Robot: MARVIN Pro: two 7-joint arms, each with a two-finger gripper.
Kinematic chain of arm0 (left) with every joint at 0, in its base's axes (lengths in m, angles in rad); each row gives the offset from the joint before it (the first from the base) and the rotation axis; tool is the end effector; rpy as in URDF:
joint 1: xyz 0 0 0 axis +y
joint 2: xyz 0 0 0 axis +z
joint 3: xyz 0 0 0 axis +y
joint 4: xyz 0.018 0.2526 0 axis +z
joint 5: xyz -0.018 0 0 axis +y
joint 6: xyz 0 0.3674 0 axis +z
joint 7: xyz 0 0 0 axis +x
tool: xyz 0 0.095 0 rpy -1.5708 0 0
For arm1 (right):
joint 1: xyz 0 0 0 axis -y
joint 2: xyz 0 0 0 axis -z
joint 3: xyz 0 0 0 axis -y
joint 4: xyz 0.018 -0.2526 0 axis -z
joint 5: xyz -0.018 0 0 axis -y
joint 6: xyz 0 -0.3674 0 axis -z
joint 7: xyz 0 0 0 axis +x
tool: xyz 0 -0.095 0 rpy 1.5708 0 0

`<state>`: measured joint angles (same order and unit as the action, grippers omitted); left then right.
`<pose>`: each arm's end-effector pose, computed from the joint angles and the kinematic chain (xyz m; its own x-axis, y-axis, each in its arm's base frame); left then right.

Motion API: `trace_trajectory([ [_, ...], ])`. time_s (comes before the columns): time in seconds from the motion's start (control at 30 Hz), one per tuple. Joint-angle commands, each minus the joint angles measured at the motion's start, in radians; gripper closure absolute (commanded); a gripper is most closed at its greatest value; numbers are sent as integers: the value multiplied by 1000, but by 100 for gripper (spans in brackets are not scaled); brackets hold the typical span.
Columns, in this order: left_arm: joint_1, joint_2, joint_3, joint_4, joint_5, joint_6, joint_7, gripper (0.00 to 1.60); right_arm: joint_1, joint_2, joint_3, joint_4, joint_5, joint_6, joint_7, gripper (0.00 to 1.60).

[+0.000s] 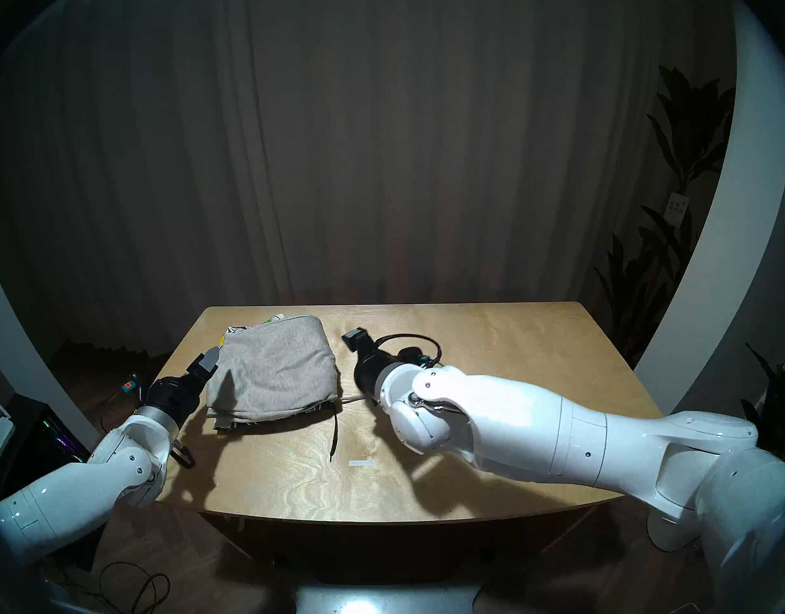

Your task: Fold pants twice and stack them

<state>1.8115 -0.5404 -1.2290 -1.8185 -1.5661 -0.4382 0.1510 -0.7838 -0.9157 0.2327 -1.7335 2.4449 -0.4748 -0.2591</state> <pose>0.3927 0.0874 -0.2922 0.1078 0.5957 0.7959 0.0589 -0.8030 0.5930 0.4172 0.2134 -0.2509 0.5564 -0.8224 0.1185 -0.2459 -0.2993 -0.9219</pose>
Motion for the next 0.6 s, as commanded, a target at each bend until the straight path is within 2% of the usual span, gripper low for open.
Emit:
trace_trajectory([
  [0.0,-59,42,-21,-61,94,-20,-13,0,59,119,77,9,-58,-28,35,0],
  [0.13,-80,56,-18,-77,151,-18,-14,0,77,167,105,30,-94,-32,45,0],
  [0.57,-165,42,21,-104,298,21,-17,0,113,324,111,148,-241,-8,81,0],
])
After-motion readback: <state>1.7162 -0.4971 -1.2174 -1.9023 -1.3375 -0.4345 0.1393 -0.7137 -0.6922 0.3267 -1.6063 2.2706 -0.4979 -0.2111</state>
